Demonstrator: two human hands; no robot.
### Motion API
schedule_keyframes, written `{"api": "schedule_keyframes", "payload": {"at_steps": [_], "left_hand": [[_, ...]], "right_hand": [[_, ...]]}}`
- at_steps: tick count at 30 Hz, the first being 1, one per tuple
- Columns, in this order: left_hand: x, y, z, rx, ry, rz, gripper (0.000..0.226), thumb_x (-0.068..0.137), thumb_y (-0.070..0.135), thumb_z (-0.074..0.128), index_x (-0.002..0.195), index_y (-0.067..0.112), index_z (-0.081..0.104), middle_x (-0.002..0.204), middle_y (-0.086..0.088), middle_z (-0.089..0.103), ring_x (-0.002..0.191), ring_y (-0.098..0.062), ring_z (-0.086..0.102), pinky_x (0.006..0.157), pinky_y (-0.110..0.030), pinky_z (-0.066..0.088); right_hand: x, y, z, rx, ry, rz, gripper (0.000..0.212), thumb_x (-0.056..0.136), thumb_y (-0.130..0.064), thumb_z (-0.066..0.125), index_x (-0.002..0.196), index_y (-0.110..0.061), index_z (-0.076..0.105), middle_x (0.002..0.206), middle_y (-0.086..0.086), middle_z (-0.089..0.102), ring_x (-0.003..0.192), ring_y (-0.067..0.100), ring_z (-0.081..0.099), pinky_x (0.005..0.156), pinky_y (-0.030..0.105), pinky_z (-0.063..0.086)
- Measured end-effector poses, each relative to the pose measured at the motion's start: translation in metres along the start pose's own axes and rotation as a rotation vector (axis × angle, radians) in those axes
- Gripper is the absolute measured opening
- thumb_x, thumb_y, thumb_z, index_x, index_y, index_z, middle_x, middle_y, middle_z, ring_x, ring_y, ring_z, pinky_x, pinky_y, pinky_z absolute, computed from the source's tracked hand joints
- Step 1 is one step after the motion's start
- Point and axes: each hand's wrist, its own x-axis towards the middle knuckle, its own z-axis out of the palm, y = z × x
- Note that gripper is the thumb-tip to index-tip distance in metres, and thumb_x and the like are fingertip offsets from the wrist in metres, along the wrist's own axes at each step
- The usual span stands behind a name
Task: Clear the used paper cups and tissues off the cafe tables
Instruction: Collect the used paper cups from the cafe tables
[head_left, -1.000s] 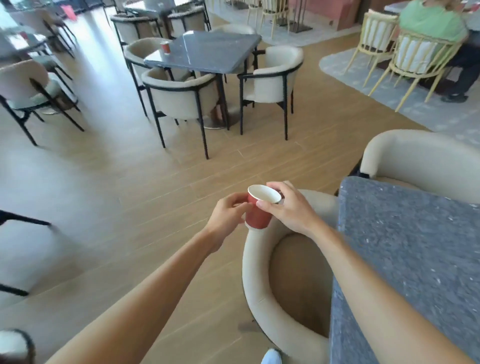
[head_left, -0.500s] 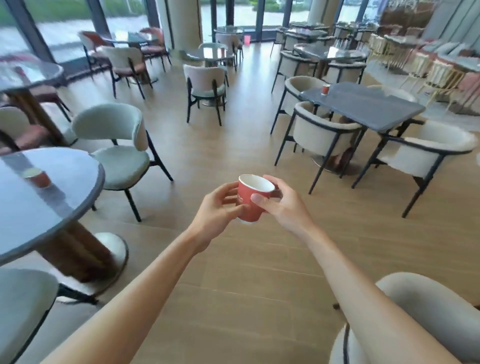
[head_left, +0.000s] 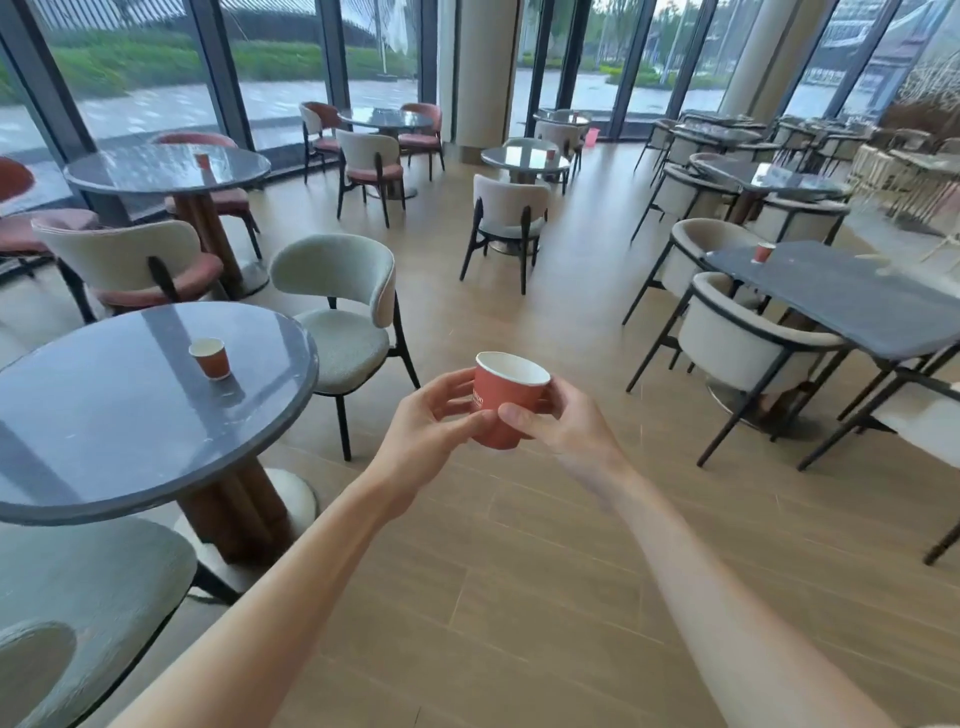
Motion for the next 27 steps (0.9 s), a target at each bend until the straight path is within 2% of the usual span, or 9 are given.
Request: {"api": "schedule_keyframes", "payload": {"at_steps": [3,8,11,14,17,22,27], "left_hand": [[0.027,-0.005,0.002,-0.009,0.006,0.000,0.050,0.088,0.011,0.076,0.135,0.018,0.061,0.124,0.003,0.072,0.114,-0.014,0.068,0.086,-0.025,0.055],[0.093,-0.021,0.017,-0.005,-0.031,-0.007,0.049,0.085,0.018,0.079,0.132,0.021,0.064,0.122,0.004,0.073,0.114,-0.012,0.068,0.095,-0.031,0.056],[0.148,-0.028,0.036,-0.002,-0.048,-0.013,0.048,0.085,0.018,0.079,0.131,0.020,0.064,0.120,0.003,0.074,0.114,-0.016,0.068,0.094,-0.031,0.056],[0.211,-0.027,0.059,0.013,-0.091,-0.004,0.053,0.081,0.023,0.079,0.131,0.017,0.064,0.119,-0.002,0.074,0.113,-0.018,0.069,0.091,-0.030,0.056],[0.276,-0.022,0.083,0.025,-0.124,0.002,0.052,0.082,0.022,0.078,0.132,0.016,0.063,0.118,-0.007,0.074,0.112,-0.019,0.069,0.089,-0.030,0.056],[0.368,-0.025,0.107,0.016,-0.121,0.038,0.052,0.079,0.025,0.079,0.129,0.020,0.066,0.121,-0.001,0.073,0.116,-0.021,0.067,0.100,-0.044,0.055],[0.451,-0.042,0.120,0.014,-0.119,0.043,0.051,0.080,0.022,0.078,0.129,0.021,0.066,0.121,0.001,0.073,0.115,-0.018,0.068,0.100,-0.045,0.055]], "right_hand": [[0.024,0.005,-0.008,-0.009,0.022,-0.008,0.042,0.082,-0.022,0.083,0.120,-0.020,0.066,0.113,0.000,0.074,0.101,0.010,0.069,0.094,0.038,0.057],[0.073,0.026,-0.038,0.000,0.071,-0.018,0.044,0.080,-0.027,0.084,0.120,-0.019,0.067,0.110,-0.002,0.076,0.099,0.012,0.069,0.091,0.040,0.058],[0.113,0.037,-0.069,-0.002,0.116,-0.027,0.044,0.080,-0.028,0.084,0.120,-0.018,0.067,0.110,-0.001,0.076,0.099,0.013,0.069,0.093,0.043,0.057],[0.162,0.044,-0.106,0.026,0.158,-0.039,0.055,0.073,-0.042,0.086,0.120,-0.018,0.068,0.111,0.000,0.076,0.102,0.017,0.071,0.095,0.048,0.057],[0.211,0.048,-0.145,0.045,0.196,-0.055,0.058,0.074,-0.044,0.085,0.122,-0.017,0.067,0.113,0.000,0.076,0.106,0.020,0.071,0.095,0.050,0.056],[0.286,0.047,-0.194,0.030,0.214,-0.079,0.063,0.069,-0.051,0.086,0.120,-0.020,0.068,0.113,-0.002,0.075,0.107,0.019,0.070,0.097,0.049,0.056],[0.361,0.066,-0.229,-0.006,0.228,-0.060,0.067,0.064,-0.057,0.083,0.119,-0.022,0.068,0.111,-0.004,0.076,0.106,0.019,0.070,0.097,0.051,0.055]]}}
